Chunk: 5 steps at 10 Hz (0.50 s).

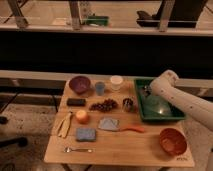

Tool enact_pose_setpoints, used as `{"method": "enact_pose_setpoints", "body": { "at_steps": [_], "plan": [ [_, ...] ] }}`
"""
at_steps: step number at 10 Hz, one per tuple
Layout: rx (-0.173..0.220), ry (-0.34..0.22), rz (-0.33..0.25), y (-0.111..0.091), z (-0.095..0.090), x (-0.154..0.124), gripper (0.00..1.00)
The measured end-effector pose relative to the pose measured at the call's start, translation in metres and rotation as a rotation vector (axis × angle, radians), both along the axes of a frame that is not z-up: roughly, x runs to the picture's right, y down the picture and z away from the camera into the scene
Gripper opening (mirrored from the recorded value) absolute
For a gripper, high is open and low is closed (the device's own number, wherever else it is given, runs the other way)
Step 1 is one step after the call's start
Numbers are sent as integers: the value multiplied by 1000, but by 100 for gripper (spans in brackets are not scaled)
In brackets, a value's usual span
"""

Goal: Wipe tray with brush

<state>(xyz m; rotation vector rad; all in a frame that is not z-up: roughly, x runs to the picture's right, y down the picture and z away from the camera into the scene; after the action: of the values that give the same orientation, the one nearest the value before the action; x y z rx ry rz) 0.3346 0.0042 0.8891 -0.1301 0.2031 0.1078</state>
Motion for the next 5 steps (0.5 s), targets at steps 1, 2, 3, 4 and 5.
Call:
{"method": "enact_pose_setpoints", "body": {
  "at_steps": [1, 2, 3, 4, 5],
  "plan": [
    [-11, -11, 13, 0, 0, 2, 0],
    [-22, -22, 24, 0, 1, 2, 0],
    [-28, -29, 31, 0, 1, 2, 0],
    [-34, -43, 41, 1, 1, 4, 0],
    [-35, -65, 47, 1, 1, 5, 2]
  ]
}}
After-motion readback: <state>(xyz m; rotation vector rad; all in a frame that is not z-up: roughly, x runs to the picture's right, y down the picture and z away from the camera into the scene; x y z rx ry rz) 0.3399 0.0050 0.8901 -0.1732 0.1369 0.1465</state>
